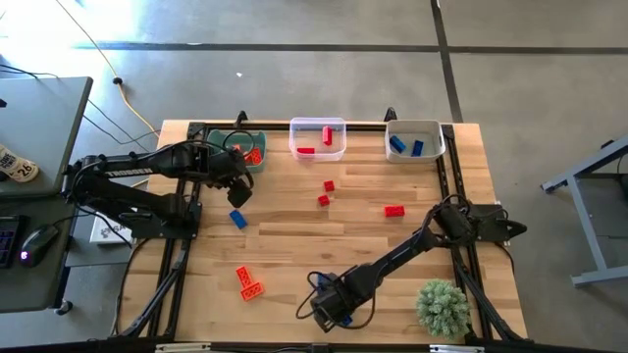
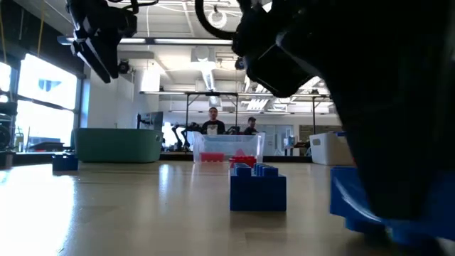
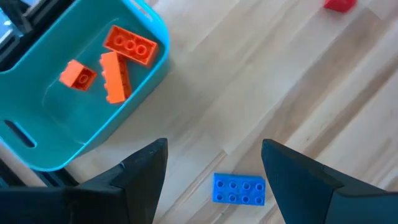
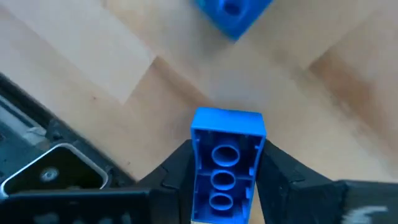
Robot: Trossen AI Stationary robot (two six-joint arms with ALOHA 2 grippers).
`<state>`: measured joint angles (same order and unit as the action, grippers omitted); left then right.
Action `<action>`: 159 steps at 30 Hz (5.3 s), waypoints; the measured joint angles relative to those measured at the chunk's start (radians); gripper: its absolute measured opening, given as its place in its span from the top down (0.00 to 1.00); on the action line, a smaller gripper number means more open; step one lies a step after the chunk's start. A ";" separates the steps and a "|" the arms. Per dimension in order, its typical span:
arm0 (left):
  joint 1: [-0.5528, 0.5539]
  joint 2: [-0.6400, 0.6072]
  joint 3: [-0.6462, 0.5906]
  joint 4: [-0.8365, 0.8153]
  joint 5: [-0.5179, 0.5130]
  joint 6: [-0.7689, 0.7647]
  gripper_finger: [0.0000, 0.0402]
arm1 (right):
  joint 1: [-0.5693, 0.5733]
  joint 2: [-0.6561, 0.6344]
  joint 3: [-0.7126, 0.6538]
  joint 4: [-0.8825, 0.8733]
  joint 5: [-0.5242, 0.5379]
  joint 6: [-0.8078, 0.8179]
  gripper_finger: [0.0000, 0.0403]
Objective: Sort & place blocks by color
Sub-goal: Put the blue game piece into the white bin, then put the red game piece into the transparent bin
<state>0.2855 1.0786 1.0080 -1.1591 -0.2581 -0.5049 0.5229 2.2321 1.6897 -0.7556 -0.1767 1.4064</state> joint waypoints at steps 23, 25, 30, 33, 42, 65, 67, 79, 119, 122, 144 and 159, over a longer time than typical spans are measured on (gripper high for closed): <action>0.000 0.013 -0.001 0.004 0.050 0.038 0.38 | -0.405 -0.354 -0.004 -0.429 0.387 -0.542 0.74; 0.000 0.024 -0.001 0.006 0.085 0.038 0.38 | -0.467 -0.382 -0.004 -0.456 0.413 -0.588 0.74; 0.000 0.071 -0.001 0.016 0.148 0.090 0.38 | -0.641 -0.451 -0.003 -0.492 0.424 -0.705 0.74; 0.012 0.109 -0.001 0.038 0.159 0.115 0.38 | -0.748 -0.484 -0.003 -0.493 0.419 -0.759 0.74; 0.062 0.270 -0.001 0.092 0.203 0.169 0.38 | -1.022 -0.524 -0.003 -0.534 0.411 -0.874 0.74; 0.200 0.488 -0.001 0.113 0.082 0.148 0.38 | -1.361 -0.524 -0.003 -0.620 0.418 -1.060 0.74; 0.231 0.488 -0.001 0.111 0.081 0.149 0.38 | -1.371 -0.524 -0.003 -0.620 0.413 -1.073 0.74; 0.363 0.488 -0.001 0.123 0.047 0.195 0.38 | -1.423 -0.524 -0.003 -0.621 0.376 -1.130 0.74; 0.340 0.210 0.000 0.237 0.171 0.221 0.38 | -1.440 -0.352 -0.003 -0.695 0.352 -1.143 0.74; 0.340 0.164 0.000 0.237 0.172 0.221 0.38 | -1.440 -0.326 -0.003 -0.696 0.359 -1.142 0.74; 0.340 0.039 0.000 0.236 0.221 0.273 0.38 | -1.403 -0.306 -0.003 -0.812 0.398 -1.069 0.47; 0.340 0.039 0.000 0.230 0.222 0.279 0.38 | -1.051 -0.471 -0.003 -0.814 0.348 -1.029 0.46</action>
<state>0.6254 1.1175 1.0080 -0.9288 -0.0364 -0.2259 -0.5284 1.7611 1.6867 -1.5696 0.1716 0.3774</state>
